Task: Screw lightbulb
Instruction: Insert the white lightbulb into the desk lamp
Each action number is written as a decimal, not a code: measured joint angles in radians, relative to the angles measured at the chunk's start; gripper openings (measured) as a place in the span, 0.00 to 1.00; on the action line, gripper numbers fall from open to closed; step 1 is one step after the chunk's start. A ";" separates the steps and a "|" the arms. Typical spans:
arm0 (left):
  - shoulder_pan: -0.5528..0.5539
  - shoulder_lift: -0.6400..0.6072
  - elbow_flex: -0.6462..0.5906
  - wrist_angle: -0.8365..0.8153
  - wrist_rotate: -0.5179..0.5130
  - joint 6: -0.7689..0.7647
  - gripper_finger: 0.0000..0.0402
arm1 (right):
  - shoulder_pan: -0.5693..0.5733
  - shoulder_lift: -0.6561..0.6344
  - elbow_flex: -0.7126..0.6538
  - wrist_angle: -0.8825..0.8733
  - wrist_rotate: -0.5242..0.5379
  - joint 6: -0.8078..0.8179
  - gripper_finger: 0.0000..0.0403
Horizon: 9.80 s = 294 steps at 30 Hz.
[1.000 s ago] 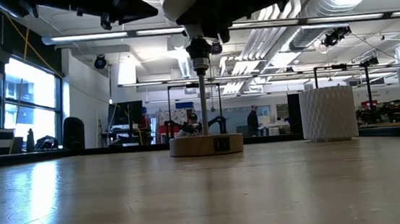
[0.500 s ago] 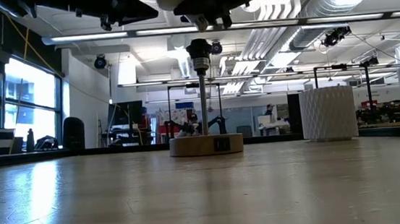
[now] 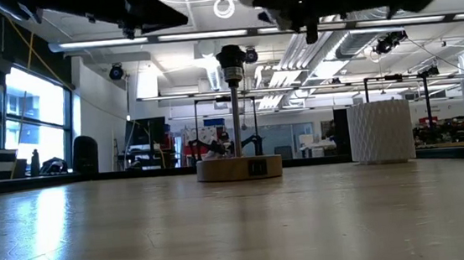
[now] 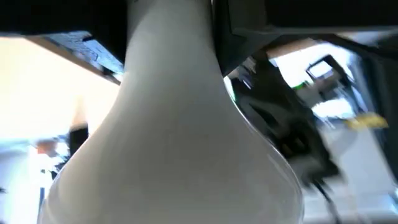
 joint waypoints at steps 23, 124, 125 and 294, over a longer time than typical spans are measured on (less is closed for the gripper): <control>0.006 0.577 0.171 0.597 0.292 0.088 0.29 | 0.070 0.030 -0.011 0.338 -0.222 -0.041 0.34; 0.034 0.416 0.165 0.342 0.357 -0.140 0.24 | 0.127 0.038 0.348 -0.543 -0.117 -0.191 0.40; 0.034 0.416 0.165 0.342 0.357 -0.139 0.24 | 0.127 0.039 0.348 -0.539 -0.117 -0.190 0.39; 0.102 -0.056 0.238 -0.322 0.156 0.052 0.21 | -0.204 0.218 0.349 -0.439 -0.497 -0.163 0.49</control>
